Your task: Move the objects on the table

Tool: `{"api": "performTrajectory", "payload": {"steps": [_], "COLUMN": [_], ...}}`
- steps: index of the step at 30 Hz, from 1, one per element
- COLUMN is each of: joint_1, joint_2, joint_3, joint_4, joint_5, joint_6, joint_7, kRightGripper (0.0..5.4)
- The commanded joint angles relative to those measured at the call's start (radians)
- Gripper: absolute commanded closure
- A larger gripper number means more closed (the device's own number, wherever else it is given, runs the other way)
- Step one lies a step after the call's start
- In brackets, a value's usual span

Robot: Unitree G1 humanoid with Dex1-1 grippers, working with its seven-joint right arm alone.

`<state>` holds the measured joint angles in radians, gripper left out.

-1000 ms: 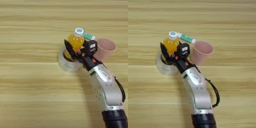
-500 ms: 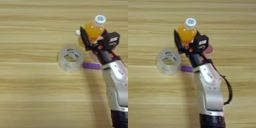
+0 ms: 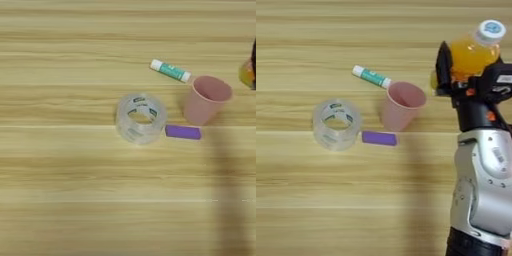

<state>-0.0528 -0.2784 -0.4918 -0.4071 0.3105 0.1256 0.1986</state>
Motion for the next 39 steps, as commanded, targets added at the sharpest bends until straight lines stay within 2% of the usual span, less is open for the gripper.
{"api": "performTrajectory", "payload": {"steps": [1,5,12,17,23,32,39], "joint_1": [-0.065,-0.07,-0.1,-0.12,-0.147,-0.171,-0.174], "joint_2": [-0.056,-0.064,-0.08,-0.094,-0.102,-0.099,-0.099], "joint_3": [-0.05,-0.058,-0.055,-0.042,-0.032,-0.006,0.006], "joint_4": [0.008,0.042,0.2,0.347,0.513,0.63,0.666], "joint_5": [0.026,0.024,0.006,-0.036,-0.053,-0.056,-0.054], "joint_6": [-0.015,-0.018,-0.044,-0.106,-0.174,-0.237,-0.258], "joint_7": [-0.025,-0.029,-0.027,-0.018,0.001,0.017,0.019], "kRightGripper": [1.91,1.91,1.91,1.91,1.91,1.91,1.91]}}
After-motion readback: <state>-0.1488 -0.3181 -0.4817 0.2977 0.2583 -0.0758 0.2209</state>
